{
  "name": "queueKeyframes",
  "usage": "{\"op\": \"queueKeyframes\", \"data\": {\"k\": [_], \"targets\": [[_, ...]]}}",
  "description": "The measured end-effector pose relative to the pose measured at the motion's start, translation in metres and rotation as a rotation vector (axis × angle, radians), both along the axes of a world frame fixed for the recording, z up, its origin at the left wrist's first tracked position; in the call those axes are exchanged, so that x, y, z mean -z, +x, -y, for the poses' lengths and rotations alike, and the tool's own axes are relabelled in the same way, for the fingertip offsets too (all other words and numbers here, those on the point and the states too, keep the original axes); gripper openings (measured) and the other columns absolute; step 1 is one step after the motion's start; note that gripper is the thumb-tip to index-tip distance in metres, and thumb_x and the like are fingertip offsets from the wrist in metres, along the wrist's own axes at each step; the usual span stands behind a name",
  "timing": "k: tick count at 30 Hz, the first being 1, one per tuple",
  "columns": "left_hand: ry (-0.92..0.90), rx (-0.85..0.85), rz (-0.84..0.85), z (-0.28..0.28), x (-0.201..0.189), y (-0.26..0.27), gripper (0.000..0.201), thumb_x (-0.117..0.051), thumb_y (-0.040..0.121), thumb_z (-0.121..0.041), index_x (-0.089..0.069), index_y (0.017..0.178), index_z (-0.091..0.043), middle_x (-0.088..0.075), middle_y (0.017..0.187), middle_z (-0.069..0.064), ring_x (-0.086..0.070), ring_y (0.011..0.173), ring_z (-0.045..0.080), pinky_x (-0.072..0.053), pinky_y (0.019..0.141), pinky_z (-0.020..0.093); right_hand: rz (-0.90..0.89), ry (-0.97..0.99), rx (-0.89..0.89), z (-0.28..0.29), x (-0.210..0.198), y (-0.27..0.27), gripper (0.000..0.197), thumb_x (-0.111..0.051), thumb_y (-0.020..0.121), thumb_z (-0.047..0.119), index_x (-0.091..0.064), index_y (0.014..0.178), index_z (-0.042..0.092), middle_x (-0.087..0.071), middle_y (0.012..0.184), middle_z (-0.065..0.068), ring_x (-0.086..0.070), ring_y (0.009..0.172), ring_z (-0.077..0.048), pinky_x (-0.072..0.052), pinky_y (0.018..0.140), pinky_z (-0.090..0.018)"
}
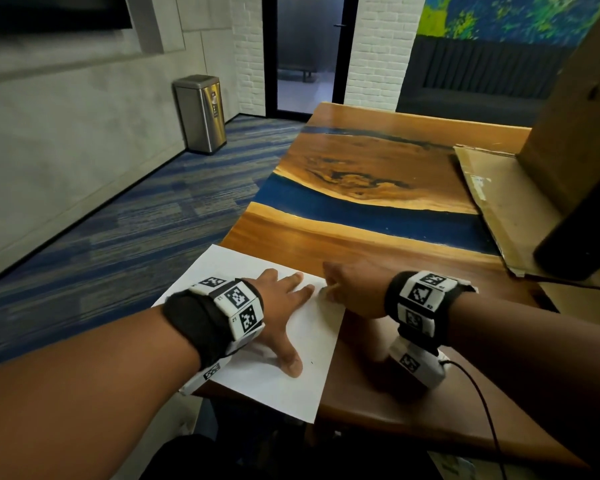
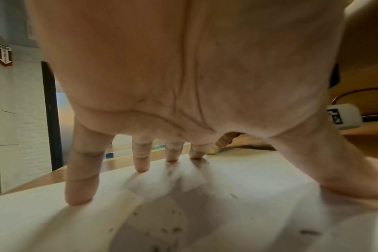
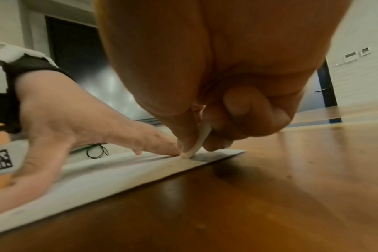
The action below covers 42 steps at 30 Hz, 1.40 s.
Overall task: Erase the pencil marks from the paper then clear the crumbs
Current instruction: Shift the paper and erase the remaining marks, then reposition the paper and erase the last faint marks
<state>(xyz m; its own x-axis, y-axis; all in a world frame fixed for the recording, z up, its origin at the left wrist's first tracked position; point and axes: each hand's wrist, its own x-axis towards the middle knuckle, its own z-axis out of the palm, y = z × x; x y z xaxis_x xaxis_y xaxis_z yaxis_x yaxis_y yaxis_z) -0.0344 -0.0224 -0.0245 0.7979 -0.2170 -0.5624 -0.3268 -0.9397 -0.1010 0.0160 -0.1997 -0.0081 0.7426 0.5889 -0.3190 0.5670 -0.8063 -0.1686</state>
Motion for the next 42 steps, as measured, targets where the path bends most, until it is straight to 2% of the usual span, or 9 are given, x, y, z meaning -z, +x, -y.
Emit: {"op": "queueKeyframes", "data": {"k": [5, 12, 18, 21, 25, 29, 32, 36, 42], "targets": [[-0.030, -0.021, -0.005, -0.003, 0.001, 0.001, 0.140, -0.074, 0.060, -0.084, 0.009, 0.161, -0.036, 0.015, 0.170, -0.010, 0.001, 0.155, 0.031, -0.027, 0.118, 0.058, -0.228, -0.054, -0.230, -0.009, 0.008, -0.027, 0.021, -0.053, 0.100, 0.035, -0.052, 0.118, 0.024, -0.062, 0.105, 0.001, -0.059, 0.092, -0.017, -0.051, 0.082, -0.033], [-0.009, -0.088, 0.058, 0.001, 0.008, -0.008, 0.135, -0.059, 0.060, -0.096, 0.006, 0.162, -0.037, 0.008, 0.172, -0.007, -0.007, 0.154, 0.031, -0.031, 0.114, 0.060, 0.002, -0.022, 0.114, 0.029, -0.003, 0.008, 0.013, -0.051, 0.101, 0.038, -0.051, 0.107, 0.027, -0.059, 0.093, 0.004, -0.054, 0.080, -0.013, -0.043, 0.069, -0.028], [-0.049, -0.157, 0.133, -0.008, -0.009, -0.012, 0.068, -0.045, 0.095, -0.070, -0.042, 0.150, -0.029, -0.038, 0.151, 0.006, -0.042, 0.133, 0.030, -0.045, 0.103, 0.048, -0.045, -0.124, 0.237, 0.081, -0.009, 0.005, 0.018, -0.057, 0.095, 0.052, -0.054, 0.102, 0.035, -0.063, 0.098, 0.007, -0.060, 0.085, -0.010, -0.044, 0.066, -0.024], [-0.070, -0.228, 0.241, -0.029, -0.007, -0.011, 0.044, -0.051, 0.098, -0.055, -0.055, 0.134, -0.029, -0.042, 0.143, 0.005, -0.042, 0.130, 0.030, -0.043, 0.105, 0.051, 0.020, -0.215, 0.299, 0.102, -0.009, -0.001, 0.029, -0.053, 0.096, 0.055, -0.055, 0.112, 0.030, -0.061, 0.113, 0.003, -0.055, 0.088, -0.011, -0.038, 0.063, -0.021], [-0.242, -0.543, 0.255, -0.068, 0.009, -0.017, 0.078, -0.066, 0.089, -0.058, -0.036, 0.155, -0.029, -0.019, 0.165, 0.006, -0.023, 0.150, 0.035, -0.032, 0.118, 0.050, 0.212, -0.201, 0.283, 0.110, -0.015, -0.021, 0.034, -0.054, 0.094, 0.057, -0.053, 0.120, 0.035, -0.047, 0.124, 0.007, -0.044, 0.098, -0.011, -0.037, 0.075, -0.024], [-0.228, -0.696, 0.309, -0.101, 0.012, -0.024, 0.087, -0.072, 0.083, -0.062, -0.040, 0.151, -0.017, -0.040, 0.157, 0.011, -0.044, 0.140, 0.031, -0.042, 0.111, 0.042, -0.133, -0.055, 0.144, 0.082, -0.012, -0.059, 0.020, -0.053, 0.098, 0.045, -0.060, 0.109, 0.030, -0.062, 0.105, 0.009, -0.060, 0.092, -0.010, -0.049, 0.078, -0.022], [-0.260, -0.791, 0.271, -0.117, 0.005, -0.031, 0.067, -0.074, 0.085, -0.052, -0.055, 0.138, -0.015, -0.058, 0.142, 0.007, -0.057, 0.126, 0.025, -0.047, 0.096, 0.031, -0.284, -0.043, 0.051, 0.058, -0.008, -0.081, 0.023, -0.052, 0.098, 0.048, -0.062, 0.107, 0.029, -0.062, 0.099, 0.011, -0.059, 0.087, -0.006, -0.046, 0.073, -0.021], [-0.511, -0.876, 0.438, -0.135, 0.007, -0.034, 0.016, -0.076, 0.088, -0.029, -0.065, 0.082, -0.018, -0.071, 0.094, 0.004, -0.067, 0.091, 0.026, -0.044, 0.069, 0.028, -0.341, 0.053, 0.098, 0.039, 0.001, -0.072, 0.032, -0.053, 0.099, 0.045, -0.066, 0.108, 0.017, -0.067, 0.102, -0.001, -0.064, 0.083, -0.015, -0.051, 0.074, -0.025], [-1.296, -0.922, 0.586, -0.111, -0.015, -0.037, 0.012, -0.067, 0.098, -0.013, -0.075, 0.089, -0.011, -0.077, 0.091, 0.017, -0.066, 0.075, 0.024, -0.050, 0.072, 0.033, -0.411, 0.584, 0.469, 0.032, -0.001, -0.043, 0.029, -0.061, 0.094, 0.048, -0.062, 0.107, 0.023, -0.070, 0.100, -0.009, -0.063, 0.070, -0.016, -0.055, 0.060, -0.027]]}}
